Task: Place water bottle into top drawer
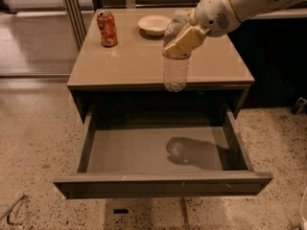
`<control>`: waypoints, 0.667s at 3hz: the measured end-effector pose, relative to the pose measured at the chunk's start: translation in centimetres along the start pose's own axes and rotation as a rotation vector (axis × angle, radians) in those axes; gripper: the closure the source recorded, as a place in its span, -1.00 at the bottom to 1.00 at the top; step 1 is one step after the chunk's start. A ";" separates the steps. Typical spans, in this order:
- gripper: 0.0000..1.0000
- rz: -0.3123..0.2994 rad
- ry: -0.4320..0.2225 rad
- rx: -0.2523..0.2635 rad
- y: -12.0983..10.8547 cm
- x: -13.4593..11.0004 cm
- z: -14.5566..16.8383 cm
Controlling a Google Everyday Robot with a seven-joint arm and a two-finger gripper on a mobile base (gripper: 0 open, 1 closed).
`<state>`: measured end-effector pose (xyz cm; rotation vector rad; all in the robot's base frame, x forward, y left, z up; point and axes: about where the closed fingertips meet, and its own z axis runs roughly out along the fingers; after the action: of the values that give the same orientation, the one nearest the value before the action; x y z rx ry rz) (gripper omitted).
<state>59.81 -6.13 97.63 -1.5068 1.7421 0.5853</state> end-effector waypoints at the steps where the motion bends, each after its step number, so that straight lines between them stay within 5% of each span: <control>1: 1.00 -0.027 0.016 0.017 0.5 1.1 0.5; 2: 1.00 -0.047 0.010 0.028 2.6 4.1 2.3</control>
Offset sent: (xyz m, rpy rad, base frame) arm -0.0506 -0.0152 -0.1400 -0.0345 -0.0317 -0.0099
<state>57.76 -6.47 92.73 -1.5292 1.7108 0.5282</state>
